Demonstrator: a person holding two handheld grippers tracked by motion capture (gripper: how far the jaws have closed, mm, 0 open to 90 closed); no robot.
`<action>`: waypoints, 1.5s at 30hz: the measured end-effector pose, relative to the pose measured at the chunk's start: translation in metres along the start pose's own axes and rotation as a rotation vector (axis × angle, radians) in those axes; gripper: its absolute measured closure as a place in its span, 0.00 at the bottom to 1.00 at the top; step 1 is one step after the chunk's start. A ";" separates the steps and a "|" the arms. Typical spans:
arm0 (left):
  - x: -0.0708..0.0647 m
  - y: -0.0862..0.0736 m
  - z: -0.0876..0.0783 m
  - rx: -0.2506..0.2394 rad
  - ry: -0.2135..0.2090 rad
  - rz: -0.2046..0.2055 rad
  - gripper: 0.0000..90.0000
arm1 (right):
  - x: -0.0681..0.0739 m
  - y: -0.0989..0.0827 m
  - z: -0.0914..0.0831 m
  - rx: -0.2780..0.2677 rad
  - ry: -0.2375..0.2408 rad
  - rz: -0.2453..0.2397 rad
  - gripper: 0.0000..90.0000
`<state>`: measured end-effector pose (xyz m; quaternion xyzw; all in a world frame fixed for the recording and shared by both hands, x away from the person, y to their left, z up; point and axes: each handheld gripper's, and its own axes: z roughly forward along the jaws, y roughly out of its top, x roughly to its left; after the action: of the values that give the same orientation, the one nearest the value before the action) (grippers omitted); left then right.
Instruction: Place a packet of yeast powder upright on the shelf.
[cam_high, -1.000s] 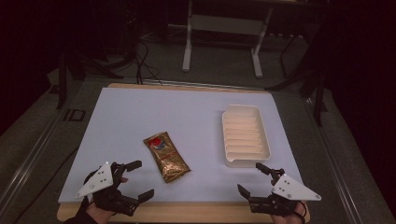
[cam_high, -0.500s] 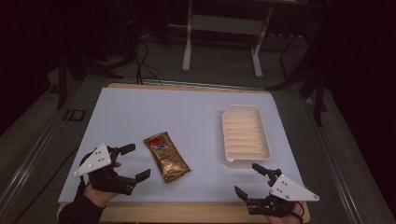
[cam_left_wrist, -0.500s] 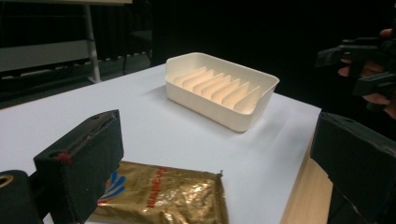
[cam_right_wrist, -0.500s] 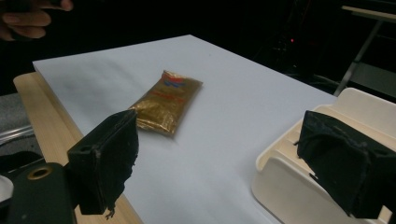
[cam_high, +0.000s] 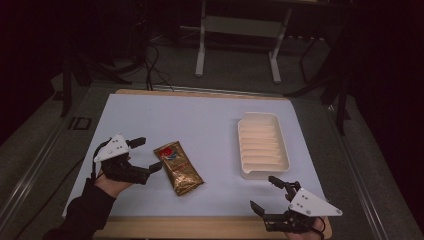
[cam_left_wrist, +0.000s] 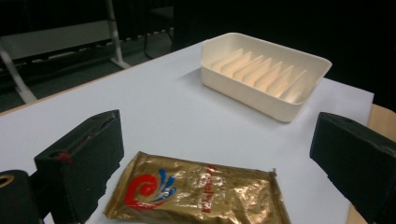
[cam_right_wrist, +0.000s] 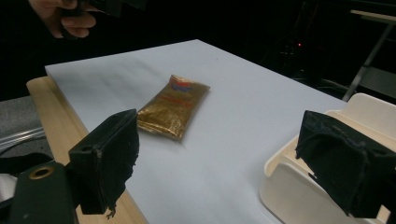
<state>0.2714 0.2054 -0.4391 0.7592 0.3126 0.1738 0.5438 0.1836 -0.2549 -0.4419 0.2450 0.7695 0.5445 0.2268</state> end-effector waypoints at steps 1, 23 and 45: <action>0.003 0.000 0.002 0.003 0.019 0.001 0.04 | 0.000 0.000 0.000 0.001 0.002 0.001 0.14; 0.055 -0.042 0.065 0.112 0.085 -0.113 0.17 | 0.001 -0.003 0.004 0.019 0.021 -0.006 0.15; 0.074 -0.070 0.095 0.332 0.134 -0.225 0.38 | 0.000 -0.006 0.007 0.042 0.038 0.005 0.16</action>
<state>0.3639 0.2018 -0.5433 0.7854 0.4552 0.1082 0.4053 0.1868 -0.2513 -0.4494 0.2411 0.7843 0.5334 0.2057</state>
